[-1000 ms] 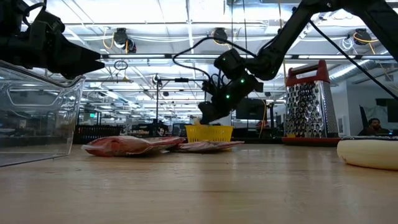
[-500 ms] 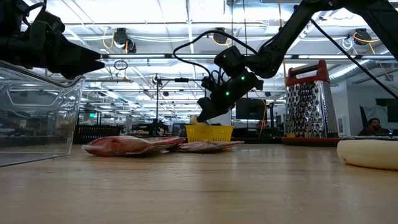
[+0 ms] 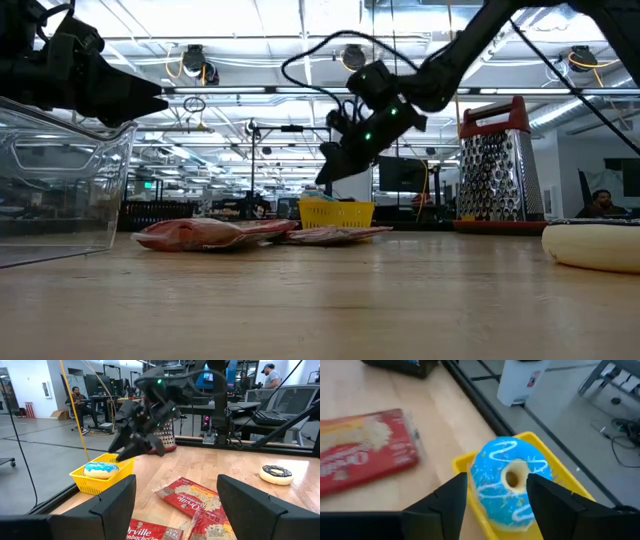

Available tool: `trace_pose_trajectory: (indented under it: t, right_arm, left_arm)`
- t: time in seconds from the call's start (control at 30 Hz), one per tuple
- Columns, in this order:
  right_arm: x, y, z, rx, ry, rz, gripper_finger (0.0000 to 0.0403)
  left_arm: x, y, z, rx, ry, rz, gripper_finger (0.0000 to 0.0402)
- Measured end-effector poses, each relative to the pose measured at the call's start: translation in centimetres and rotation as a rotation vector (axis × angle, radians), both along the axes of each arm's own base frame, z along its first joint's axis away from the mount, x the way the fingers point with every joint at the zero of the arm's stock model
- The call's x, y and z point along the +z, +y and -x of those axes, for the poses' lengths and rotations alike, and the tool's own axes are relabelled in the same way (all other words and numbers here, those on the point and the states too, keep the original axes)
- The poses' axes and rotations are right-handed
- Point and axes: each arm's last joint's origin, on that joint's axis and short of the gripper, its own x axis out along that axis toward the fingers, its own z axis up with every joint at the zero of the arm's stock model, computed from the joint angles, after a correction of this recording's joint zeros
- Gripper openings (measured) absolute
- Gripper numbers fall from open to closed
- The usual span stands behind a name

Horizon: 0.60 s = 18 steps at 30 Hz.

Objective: Pick & Place Food Item
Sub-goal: Put the black donut into the yellow bin

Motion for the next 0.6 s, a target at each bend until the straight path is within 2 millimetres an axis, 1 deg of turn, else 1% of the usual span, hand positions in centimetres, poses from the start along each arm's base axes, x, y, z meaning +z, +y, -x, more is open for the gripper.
trace_pose_trajectory:
  t: [0.13, 0.23, 0.37, 0.53, 0.6]
  right_arm:
    - [3.0, 1.9, 0.6, 0.034, -0.009, -0.006, 0.0198]
    - [5.1, 4.2, 1.2, 0.128, 0.01, -0.038, 0.0195]
    - [8.1, 8.4, 2.5, 0.307, -0.01, -0.166, 0.0194]
    - [11.5, 13.9, 4.2, 0.516, -0.092, -0.459, 0.0192]
    - [12.4, 16.2, 4.9, 0.63, -0.094, -0.527, 0.0191]
  left_arm:
    - [0.0, 0.0, 0.0, 0.0, 0.0, 0.0, 0.028]
    - [0.0, 0.0, 0.0, 0.0, 0.0, 0.0, 0.028]
    - [0.0, 0.0, 0.0, 0.0, 0.0, 0.0, 0.028]
    - [0.0, 0.0, 0.0, 0.0, 0.0, 0.0, 0.028]
    - [0.0, 0.0, 0.0, 0.0, 0.0, 0.0, 0.028]
